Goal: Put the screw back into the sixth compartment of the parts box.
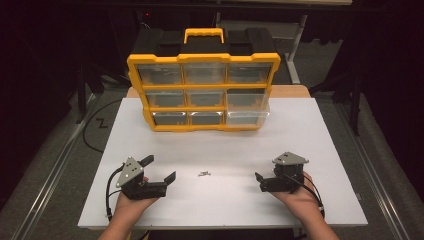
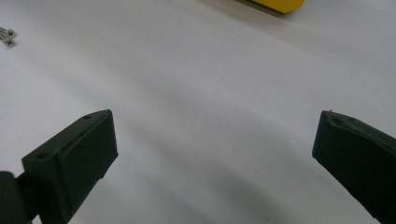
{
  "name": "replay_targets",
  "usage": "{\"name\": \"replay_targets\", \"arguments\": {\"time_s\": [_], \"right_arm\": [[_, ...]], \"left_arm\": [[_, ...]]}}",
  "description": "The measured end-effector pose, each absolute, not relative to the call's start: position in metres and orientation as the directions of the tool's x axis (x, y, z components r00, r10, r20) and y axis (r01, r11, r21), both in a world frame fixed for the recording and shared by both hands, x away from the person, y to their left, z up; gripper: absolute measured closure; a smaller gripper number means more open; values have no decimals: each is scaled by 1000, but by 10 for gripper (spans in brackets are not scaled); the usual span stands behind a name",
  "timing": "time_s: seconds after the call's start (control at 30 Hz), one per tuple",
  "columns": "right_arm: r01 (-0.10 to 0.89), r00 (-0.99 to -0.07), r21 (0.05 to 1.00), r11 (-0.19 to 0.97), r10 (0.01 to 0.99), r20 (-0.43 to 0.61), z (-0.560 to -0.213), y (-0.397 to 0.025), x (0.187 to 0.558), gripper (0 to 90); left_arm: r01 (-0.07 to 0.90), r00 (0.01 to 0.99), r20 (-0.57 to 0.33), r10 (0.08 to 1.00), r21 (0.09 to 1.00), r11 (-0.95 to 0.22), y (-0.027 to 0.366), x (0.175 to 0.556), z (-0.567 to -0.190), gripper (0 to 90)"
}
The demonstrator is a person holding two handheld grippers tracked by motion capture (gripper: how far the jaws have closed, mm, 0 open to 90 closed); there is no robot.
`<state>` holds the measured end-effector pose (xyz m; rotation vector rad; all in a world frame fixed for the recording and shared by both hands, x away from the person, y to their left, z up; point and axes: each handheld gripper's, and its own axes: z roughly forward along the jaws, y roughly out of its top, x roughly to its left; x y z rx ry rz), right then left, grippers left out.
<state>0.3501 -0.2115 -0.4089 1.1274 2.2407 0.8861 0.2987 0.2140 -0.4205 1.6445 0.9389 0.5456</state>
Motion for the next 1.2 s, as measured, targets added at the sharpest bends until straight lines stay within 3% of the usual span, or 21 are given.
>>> {"name": "replay_targets", "arguments": {"time_s": [0.57,0.83,1.0,1.2], "right_arm": [[601,-610,600,528,788,-83,-406,-204,361,23],[594,-683,485,642,721,-118,-403,-196,363,27],[568,-740,417,709,662,-119,-398,-186,365,73],[512,-795,391,765,594,-121,-392,-177,367,116]], "left_arm": [[292,603,-135,787,955,-60,209,300,-419,33],[279,606,-130,784,958,-57,206,298,-418,32],[279,607,-125,785,958,-63,208,297,-417,31],[280,600,-139,788,959,-43,209,299,-417,27]]}}
